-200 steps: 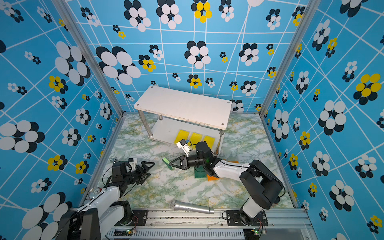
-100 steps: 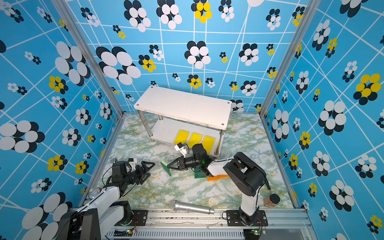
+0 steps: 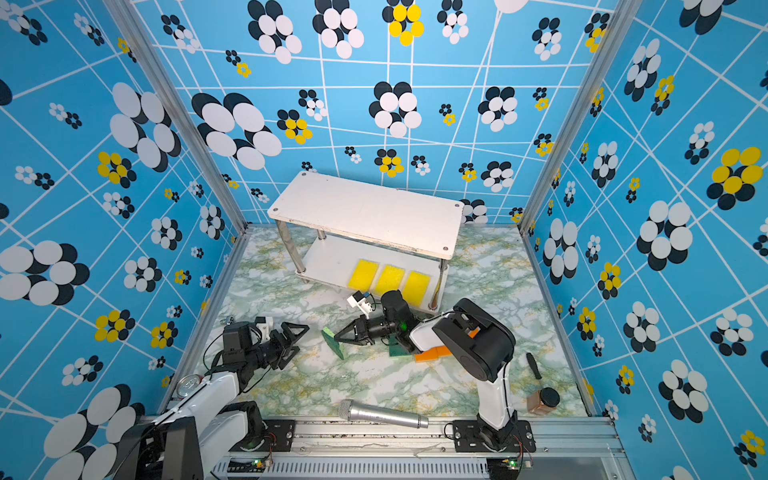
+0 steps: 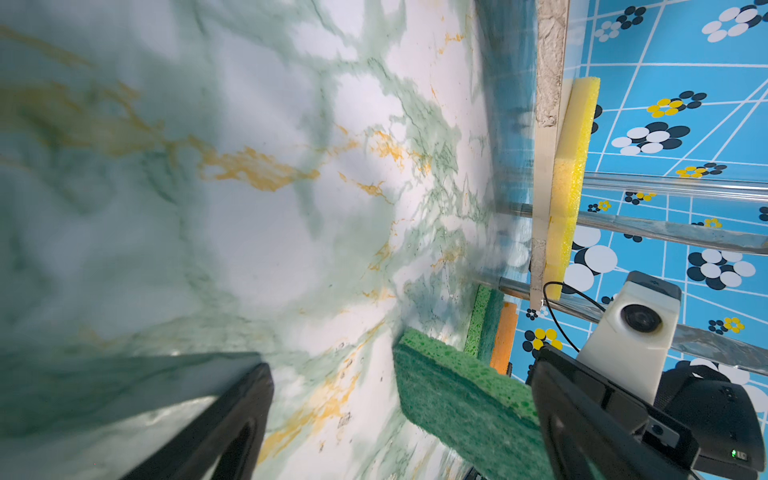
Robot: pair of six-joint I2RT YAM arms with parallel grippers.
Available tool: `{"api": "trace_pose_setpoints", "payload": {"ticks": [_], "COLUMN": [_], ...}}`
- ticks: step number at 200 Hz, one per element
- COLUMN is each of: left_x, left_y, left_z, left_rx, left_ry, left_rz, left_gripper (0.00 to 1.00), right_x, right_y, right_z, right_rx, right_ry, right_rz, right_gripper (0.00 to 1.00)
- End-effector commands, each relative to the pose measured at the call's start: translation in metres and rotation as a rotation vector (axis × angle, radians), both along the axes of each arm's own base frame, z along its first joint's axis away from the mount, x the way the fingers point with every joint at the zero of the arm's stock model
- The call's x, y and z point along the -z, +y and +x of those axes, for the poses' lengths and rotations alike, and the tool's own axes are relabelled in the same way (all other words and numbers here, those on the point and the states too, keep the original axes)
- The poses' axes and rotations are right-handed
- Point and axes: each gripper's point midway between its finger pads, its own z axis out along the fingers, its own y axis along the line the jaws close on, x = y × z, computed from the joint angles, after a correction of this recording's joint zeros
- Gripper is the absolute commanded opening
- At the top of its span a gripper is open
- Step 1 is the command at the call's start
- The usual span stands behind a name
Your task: Place and organize the cleaning sponges onto the shelf
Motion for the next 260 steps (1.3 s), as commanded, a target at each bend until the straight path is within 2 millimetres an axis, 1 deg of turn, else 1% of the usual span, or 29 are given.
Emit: {"api": "trace_pose_setpoints", "payload": {"ticks": [1,43,69,86,102,146,179,194,223,240,260], "left_x": [0.0,0.0,0.001,0.002,0.002,0.003,0.003,-0.001,-0.016,-0.031,-0.049], "left_y": [0.003,0.003,0.003,0.003,0.003,0.003,0.002,0.001,-0.006,-0.016,-0.037], "left_z": [-0.001,0.0,0.0,-0.001,0.0,0.002,0.002,0.003,0.004,0.007,0.009], "left_rx": [0.002,0.003,0.004,0.004,0.004,0.005,0.011,0.022,0.073,0.118,0.194], "left_ry": [0.008,0.006,0.011,0.011,0.012,0.012,0.007,-0.011,-0.079,-0.15,-0.231], "left_rz": [0.013,0.013,0.012,0.013,0.012,0.009,0.009,0.011,0.033,0.055,0.089], "left_gripper": [0.99,0.99,0.99,0.99,0.99,0.99,0.99,0.99,0.99,0.99,0.99], "right_x": [-0.003,0.009,0.019,0.022,0.03,0.034,0.04,0.044,0.05,0.055,0.059], "right_y": [0.004,0.004,0.001,-0.003,-0.009,-0.023,-0.03,-0.032,-0.039,-0.042,-0.044], "right_z": [0.0,0.001,0.002,0.002,0.002,0.005,0.007,0.009,0.013,0.015,0.017], "right_rx": [-0.03,-0.026,-0.013,-0.006,-0.003,0.019,0.031,0.038,0.06,0.069,0.08], "right_ry": [-0.007,0.021,0.013,-0.021,-0.05,-0.137,-0.158,-0.166,-0.179,-0.179,-0.175], "right_rz": [0.002,-0.03,-0.086,-0.13,-0.208,-0.334,-0.397,-0.423,-0.484,-0.511,-0.536], "right_gripper": [0.0,0.0,0.0,0.0,0.0,0.0,0.0,0.0,0.0,0.0,0.0]}}
